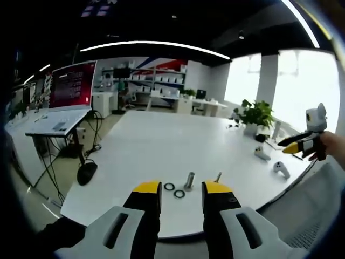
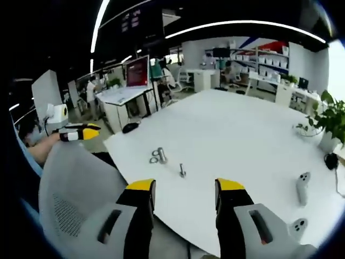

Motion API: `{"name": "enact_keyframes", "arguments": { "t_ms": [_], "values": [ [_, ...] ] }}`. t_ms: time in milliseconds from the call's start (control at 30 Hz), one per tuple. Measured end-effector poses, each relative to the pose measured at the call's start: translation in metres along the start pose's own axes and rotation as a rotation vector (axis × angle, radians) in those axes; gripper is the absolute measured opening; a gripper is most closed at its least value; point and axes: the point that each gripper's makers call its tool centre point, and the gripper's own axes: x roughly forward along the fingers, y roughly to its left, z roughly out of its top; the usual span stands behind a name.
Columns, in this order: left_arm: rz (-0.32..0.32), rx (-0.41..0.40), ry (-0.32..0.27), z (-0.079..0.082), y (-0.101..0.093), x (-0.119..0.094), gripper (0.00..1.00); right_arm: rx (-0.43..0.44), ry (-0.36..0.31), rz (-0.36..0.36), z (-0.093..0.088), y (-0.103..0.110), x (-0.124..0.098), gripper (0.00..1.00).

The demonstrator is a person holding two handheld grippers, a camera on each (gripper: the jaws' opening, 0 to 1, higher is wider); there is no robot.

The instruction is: Place the washer onto the threaded stud by aligning its center hole with the stud, sliding it down to the base, and recovering from edge contact or off-axis alignment until the washer reaches the visible bottom stop.

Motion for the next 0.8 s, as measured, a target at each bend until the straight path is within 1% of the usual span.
{"name": "enact_keyframes", "arguments": {
  "t_ms": [100,167,200,267,333,367,433,467,533,567,600,633,667,733,800],
  "values": [
    [-0.001,-0.002,-0.005,0.001,0.0,0.0,0.28,-0.008,-0.023,-0.049,-0.004,-0.006,-0.008,0.5],
    [-0.001,-0.001,-0.002,0.001,0.0,0.0,0.27,0.033,-0.04,-0.068,-0.009,-0.007,-0.012,0.51],
    [-0.001,-0.001,0.001,0.0,0.0,0.001,0.27,0.061,-0.058,-0.072,-0.011,-0.005,-0.013,0.51],
    [-0.003,0.001,0.005,-0.001,0.0,0.001,0.27,0.1,-0.072,-0.07,-0.015,-0.001,-0.016,0.51],
    [-0.003,0.003,0.007,-0.001,0.001,0.002,0.27,0.12,-0.079,-0.076,-0.021,0.003,-0.017,0.52],
    [-0.001,0.002,0.006,-0.001,0.001,0.002,0.27,0.12,-0.08,-0.079,-0.023,0.005,-0.017,0.53],
    [0.003,-0.005,-0.002,0.0,0.002,0.001,0.27,0.072,-0.079,-0.065,-0.029,0.012,-0.016,0.55],
    [0.005,-0.008,-0.008,0.001,0.002,0.001,0.27,0.06,-0.073,-0.068,-0.033,0.011,-0.016,0.56],
    [0.009,-0.01,-0.009,0.001,0.003,0.001,0.27,0.039,-0.085,-0.094,-0.033,0.013,-0.018,0.56],
    [0.009,-0.011,-0.008,0.001,0.003,0.001,0.27,0.054,-0.087,-0.108,-0.035,0.013,-0.018,0.56],
    [0.01,-0.012,-0.011,0.002,0.003,0.001,0.27,0.067,-0.071,-0.122,-0.039,0.012,-0.018,0.56],
    [0.01,-0.012,-0.012,0.002,0.003,0.001,0.27,0.088,-0.04,-0.128,-0.046,0.013,-0.017,0.55],
    [0.01,-0.012,-0.012,0.002,0.003,0.001,0.27,0.085,-0.036,-0.124,-0.047,0.015,-0.015,0.55],
    [0.011,-0.013,-0.012,0.002,0.003,0.001,0.27,0.082,-0.039,-0.127,-0.048,0.018,-0.014,0.55],
    [0.011,-0.013,-0.016,0.002,0.003,0.001,0.28,0.093,-0.054,-0.147,-0.046,0.019,-0.013,0.54]
  ]
}}
